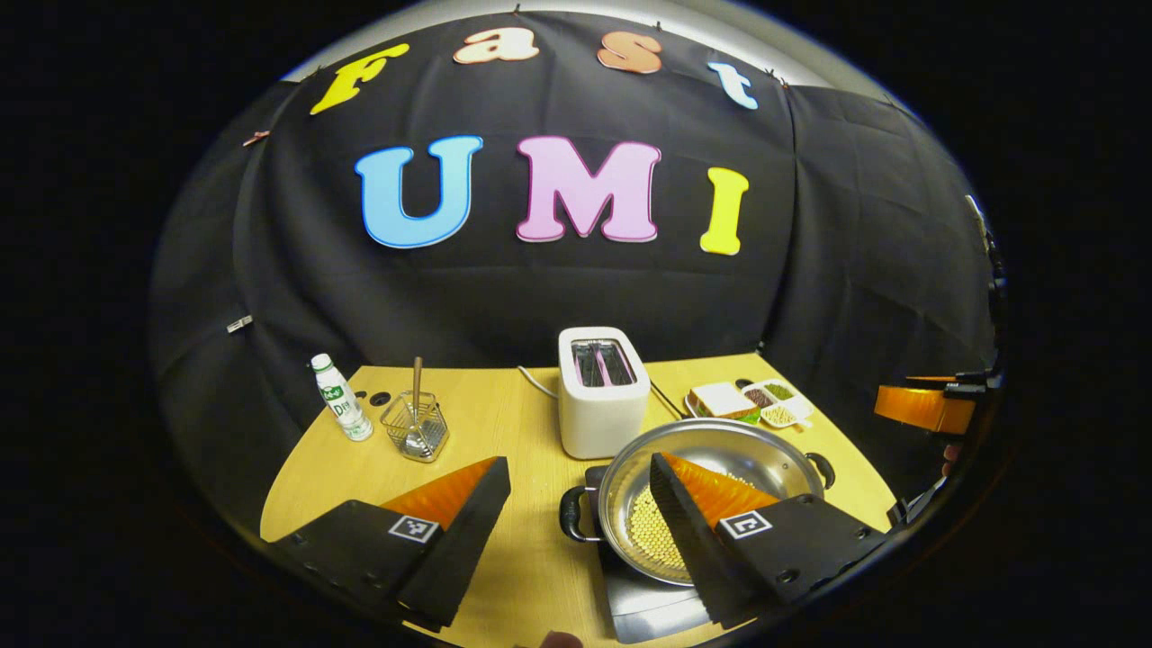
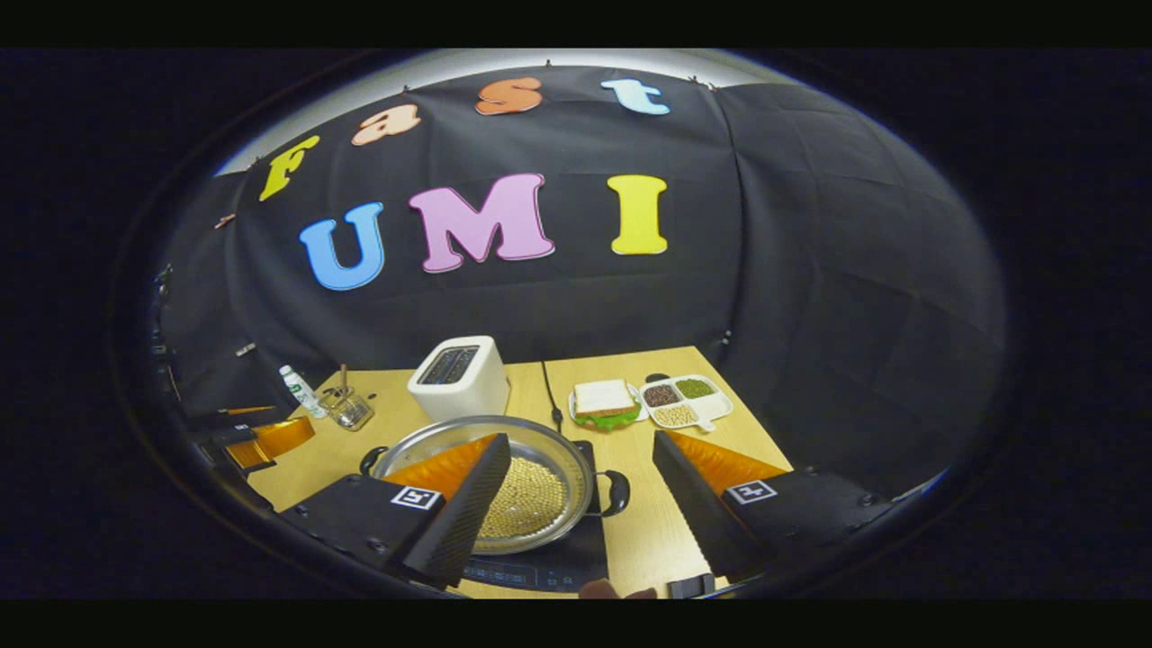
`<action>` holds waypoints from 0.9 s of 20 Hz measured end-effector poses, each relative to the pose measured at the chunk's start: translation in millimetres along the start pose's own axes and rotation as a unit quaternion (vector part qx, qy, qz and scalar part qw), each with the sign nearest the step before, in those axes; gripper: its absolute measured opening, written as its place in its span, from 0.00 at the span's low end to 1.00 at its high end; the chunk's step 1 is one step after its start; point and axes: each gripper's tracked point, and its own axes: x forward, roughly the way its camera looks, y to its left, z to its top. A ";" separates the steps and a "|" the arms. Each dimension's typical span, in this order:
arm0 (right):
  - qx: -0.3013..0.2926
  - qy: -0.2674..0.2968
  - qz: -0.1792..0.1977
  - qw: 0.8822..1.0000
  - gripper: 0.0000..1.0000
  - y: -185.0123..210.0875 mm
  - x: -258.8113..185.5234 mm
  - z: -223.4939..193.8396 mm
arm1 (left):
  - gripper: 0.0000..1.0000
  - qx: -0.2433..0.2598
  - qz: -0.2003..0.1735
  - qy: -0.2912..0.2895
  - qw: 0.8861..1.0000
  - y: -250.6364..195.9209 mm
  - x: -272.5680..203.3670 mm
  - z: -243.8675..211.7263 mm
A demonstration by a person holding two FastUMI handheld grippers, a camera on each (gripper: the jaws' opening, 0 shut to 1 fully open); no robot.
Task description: First push the handle of the pot to place it horizontally, then grasp the pot with both hands and set it on the induction cooktop.
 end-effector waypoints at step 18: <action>-0.007 -0.153 0.011 0.988 0.98 59.4 -101.7 65.7 | 0.97 0.020 0.011 -0.124 0.992 15.6 -126.6 52.0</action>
